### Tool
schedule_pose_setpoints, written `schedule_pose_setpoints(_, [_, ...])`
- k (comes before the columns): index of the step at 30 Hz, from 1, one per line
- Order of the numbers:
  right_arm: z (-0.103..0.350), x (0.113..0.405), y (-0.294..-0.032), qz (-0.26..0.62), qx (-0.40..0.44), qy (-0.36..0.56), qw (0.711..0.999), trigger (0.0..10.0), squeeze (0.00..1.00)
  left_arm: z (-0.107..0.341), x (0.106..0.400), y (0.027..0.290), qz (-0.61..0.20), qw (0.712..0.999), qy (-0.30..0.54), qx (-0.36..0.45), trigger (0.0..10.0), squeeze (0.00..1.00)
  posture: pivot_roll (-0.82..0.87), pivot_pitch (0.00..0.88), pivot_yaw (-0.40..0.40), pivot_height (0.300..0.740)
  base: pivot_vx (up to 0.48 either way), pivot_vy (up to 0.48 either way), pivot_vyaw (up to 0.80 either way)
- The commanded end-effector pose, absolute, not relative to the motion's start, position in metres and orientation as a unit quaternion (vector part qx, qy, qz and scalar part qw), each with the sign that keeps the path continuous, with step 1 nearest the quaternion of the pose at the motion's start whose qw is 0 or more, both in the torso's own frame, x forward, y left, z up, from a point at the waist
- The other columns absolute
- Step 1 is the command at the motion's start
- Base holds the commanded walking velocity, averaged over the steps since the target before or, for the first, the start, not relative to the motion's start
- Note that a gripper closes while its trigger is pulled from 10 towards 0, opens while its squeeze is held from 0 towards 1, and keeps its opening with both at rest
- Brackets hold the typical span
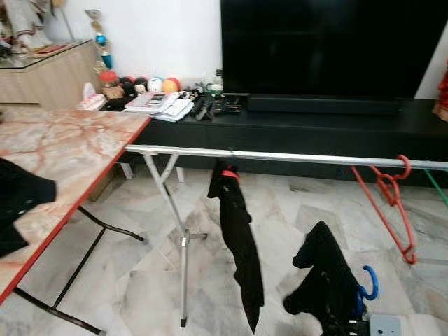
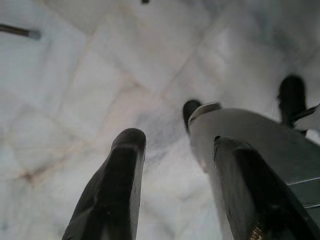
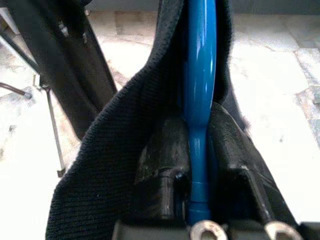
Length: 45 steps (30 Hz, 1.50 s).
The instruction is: Hang hanger
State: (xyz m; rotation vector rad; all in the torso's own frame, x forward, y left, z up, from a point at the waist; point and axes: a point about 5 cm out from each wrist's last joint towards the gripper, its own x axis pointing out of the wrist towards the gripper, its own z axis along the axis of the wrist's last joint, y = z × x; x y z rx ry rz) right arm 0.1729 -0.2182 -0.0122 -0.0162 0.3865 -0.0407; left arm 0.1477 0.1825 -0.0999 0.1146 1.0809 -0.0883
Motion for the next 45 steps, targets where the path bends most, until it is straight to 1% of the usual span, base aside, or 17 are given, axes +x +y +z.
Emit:
schedule_pose_setpoints(1, [-0.0095,0.1738,-0.2218,-0.026,-0.011,0.182,0.983,10.0,0.00,-0.1013,0.1451,0.1800,-0.044,0.851,0.521,0.053,10.0,0.00,-0.04,0.008,0.026,0.740,0.000,0.292,0.00])
schedule_pose_setpoints(18, [-0.0101,0.1751,-0.2226,-0.032,-0.015,0.182,0.983,10.0,0.00,-0.1012,0.1452,0.1801,-0.045,0.851,0.521,0.053,10.0,0.00,-0.03,0.007,0.027,0.740,0.000,0.275,0.00])
schedule_pose_setpoints(38, [-0.0101,0.1785,-0.2224,-0.032,-0.017,0.182,0.983,10.0,0.00,-0.1008,0.1460,0.1798,-0.056,0.851,0.518,0.061,10.0,0.00,-0.03,0.008,0.026,0.740,0.000,0.000,0.00])
schedule_pose_setpoints(45, [-0.0096,0.1802,-0.2240,-0.033,-0.019,0.181,0.983,10.0,0.00,-0.1002,0.1471,0.1798,-0.050,0.855,0.512,0.059,10.0,0.00,-0.03,0.010,0.025,0.740,0.000,0.000,0.00])
